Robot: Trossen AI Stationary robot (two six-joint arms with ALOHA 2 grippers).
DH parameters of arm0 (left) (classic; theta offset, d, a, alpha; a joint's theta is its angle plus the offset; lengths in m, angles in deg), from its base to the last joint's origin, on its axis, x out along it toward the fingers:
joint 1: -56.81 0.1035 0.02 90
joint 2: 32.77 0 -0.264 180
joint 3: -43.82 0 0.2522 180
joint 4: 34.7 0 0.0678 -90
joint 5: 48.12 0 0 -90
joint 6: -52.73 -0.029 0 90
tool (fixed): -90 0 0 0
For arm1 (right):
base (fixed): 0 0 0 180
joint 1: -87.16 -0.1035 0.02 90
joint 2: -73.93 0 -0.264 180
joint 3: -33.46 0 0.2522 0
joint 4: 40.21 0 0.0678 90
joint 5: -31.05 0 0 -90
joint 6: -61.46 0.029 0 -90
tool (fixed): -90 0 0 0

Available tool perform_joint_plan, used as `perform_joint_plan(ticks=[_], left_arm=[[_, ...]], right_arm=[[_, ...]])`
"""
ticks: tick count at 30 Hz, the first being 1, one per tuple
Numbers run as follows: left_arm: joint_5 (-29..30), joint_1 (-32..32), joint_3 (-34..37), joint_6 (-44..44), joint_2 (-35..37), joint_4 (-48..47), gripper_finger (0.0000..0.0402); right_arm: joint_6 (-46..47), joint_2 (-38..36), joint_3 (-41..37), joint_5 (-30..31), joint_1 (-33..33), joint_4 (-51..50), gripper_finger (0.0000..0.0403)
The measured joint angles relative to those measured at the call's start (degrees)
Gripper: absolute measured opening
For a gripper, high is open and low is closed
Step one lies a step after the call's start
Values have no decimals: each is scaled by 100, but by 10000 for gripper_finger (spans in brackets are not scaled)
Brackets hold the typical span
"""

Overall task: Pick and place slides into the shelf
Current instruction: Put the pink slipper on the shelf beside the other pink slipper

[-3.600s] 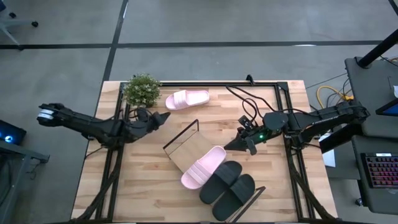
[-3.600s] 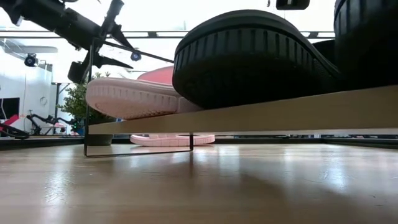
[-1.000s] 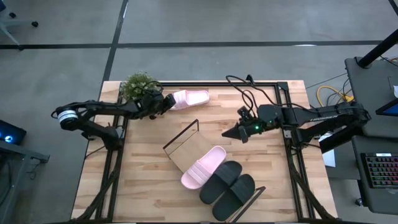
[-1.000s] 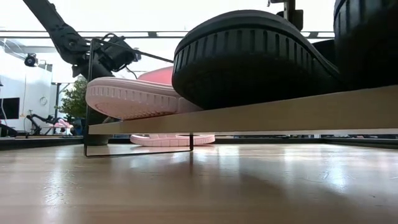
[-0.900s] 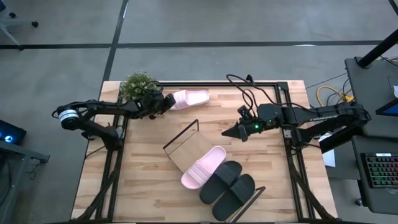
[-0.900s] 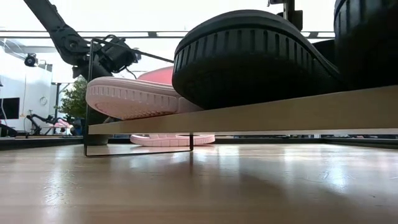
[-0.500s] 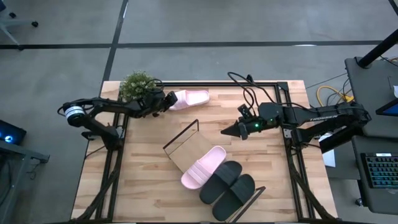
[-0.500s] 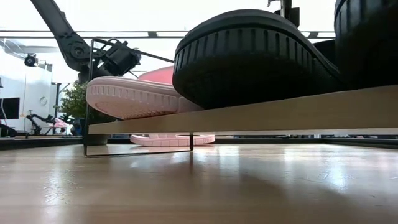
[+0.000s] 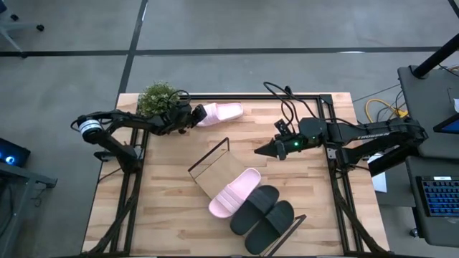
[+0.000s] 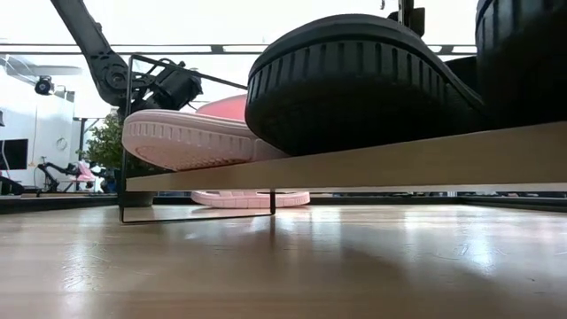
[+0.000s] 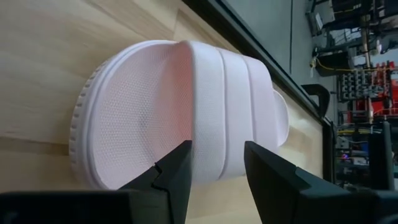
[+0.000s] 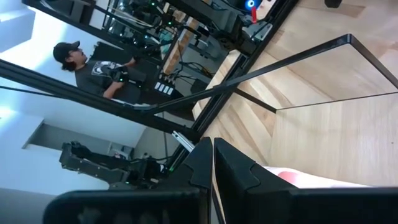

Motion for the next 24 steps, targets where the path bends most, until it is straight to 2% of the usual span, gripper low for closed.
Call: perform_joint_plan(ticks=[17, 24], left_arm=[[-69, 10, -6, -157, 7, -366, 130], [23, 17, -19, -151, 7, -138, 130]], right_arm=[[-13, 2, 0, 2, 0, 27, 9], [-11, 2, 0, 2, 0, 54, 9]])
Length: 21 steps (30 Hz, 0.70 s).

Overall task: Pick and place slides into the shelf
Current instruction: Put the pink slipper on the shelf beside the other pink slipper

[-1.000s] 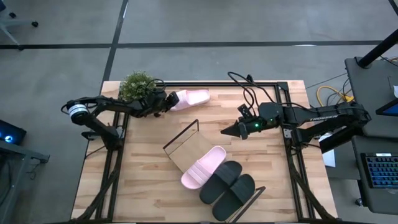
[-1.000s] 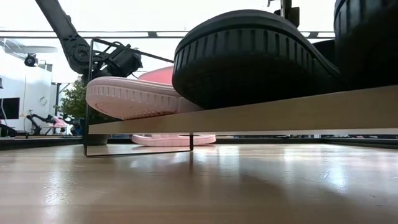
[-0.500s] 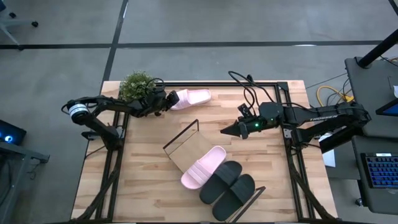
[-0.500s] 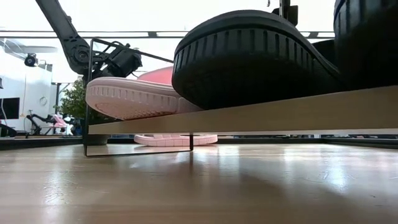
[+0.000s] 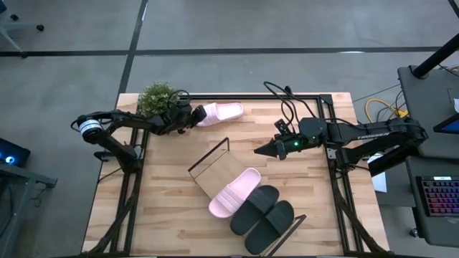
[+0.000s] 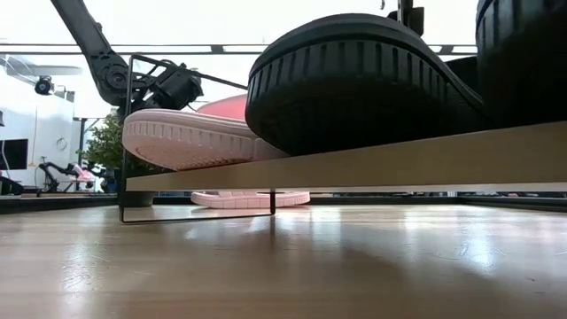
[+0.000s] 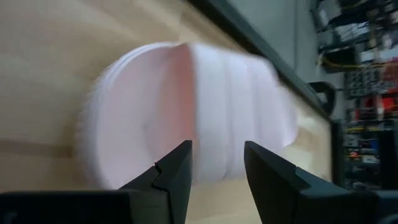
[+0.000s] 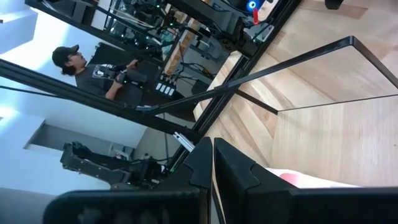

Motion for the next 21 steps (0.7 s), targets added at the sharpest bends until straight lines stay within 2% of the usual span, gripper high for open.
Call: perform_joint_plan(ticks=[17, 21], left_arm=[[-27, 9, -263, -92, -200, 74, 130], [-51, 20, -263, -319, -46, -231, 130]], right_arm=[[62, 0, 0, 1, -2, 59, 9], [83, 0, 0, 0, -2, 59, 9]])
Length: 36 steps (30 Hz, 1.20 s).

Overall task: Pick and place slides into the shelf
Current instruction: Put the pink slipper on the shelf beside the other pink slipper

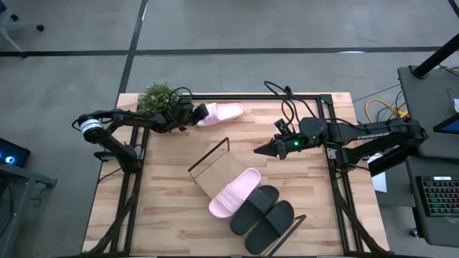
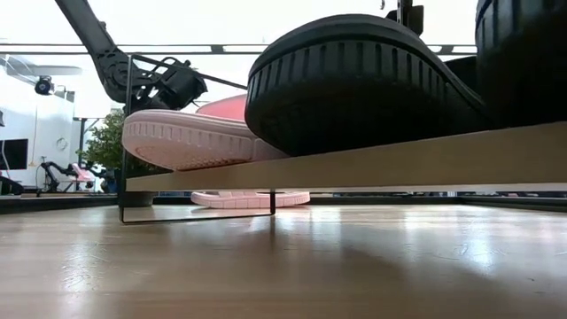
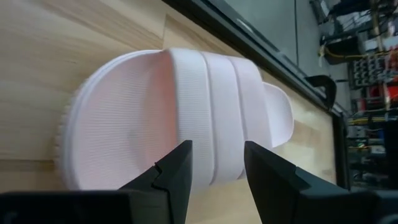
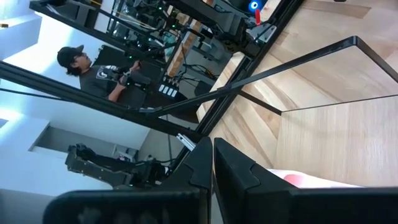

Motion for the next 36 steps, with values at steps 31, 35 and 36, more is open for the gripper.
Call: perform_joint_plan(ticks=[31, 35, 36], left_arm=[[6, 26, 27, 56, -59, -287, 130], [-17, 26, 19, -5, -57, -277, 130], [-17, 28, 11, -30, -62, -249, 130]], right_arm=[[41, 0, 0, 37, 0, 3, 9], [42, 0, 0, 37, 0, 4, 9], [42, 0, 0, 37, 0, 4, 9]])
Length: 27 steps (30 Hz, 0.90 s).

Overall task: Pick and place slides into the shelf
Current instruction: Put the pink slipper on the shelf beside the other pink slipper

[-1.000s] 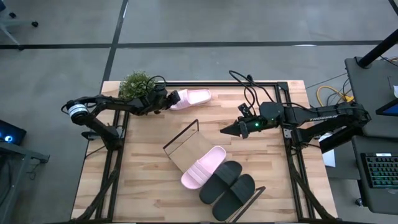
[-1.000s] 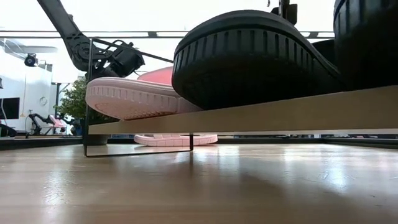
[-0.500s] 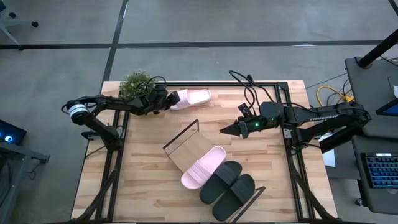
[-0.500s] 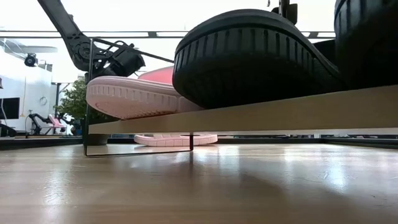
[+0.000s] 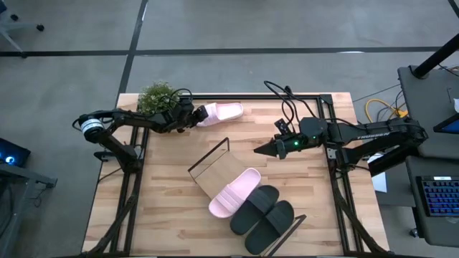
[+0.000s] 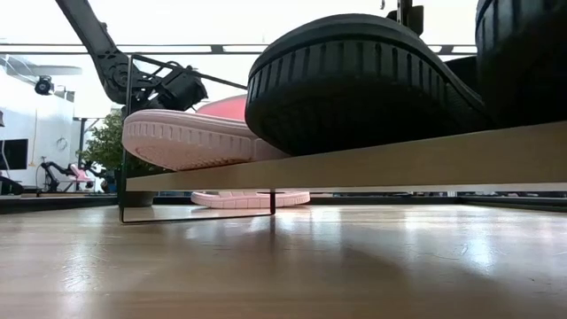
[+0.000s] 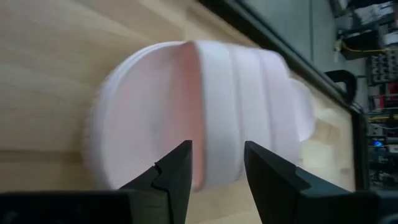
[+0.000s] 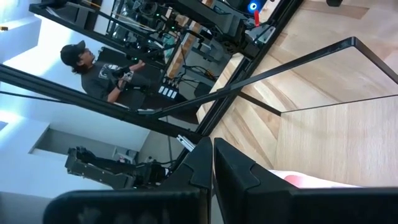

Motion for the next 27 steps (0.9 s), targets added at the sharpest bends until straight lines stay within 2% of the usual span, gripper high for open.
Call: perform_joint_plan(ticks=[10, 18, 21, 24, 27], left_arm=[[-312, 11, -30, 1, -396, 568, 130], [-448, 11, -37, 136, -761, 1835, 130], [-428, 9, -38, 243, -793, 1974, 129], [-424, 9, -46, 224, -791, 1965, 115], [-424, 9, -46, 218, -791, 1963, 76]], right_arm=[[0, 0, 0, 0, 0, 0, 9], [0, 0, 0, 1, 0, 0, 9], [1, 0, 0, 1, 0, -2, 9], [2, 0, 0, 2, 0, -2, 9], [-2, 0, 0, 2, 0, -2, 9]])
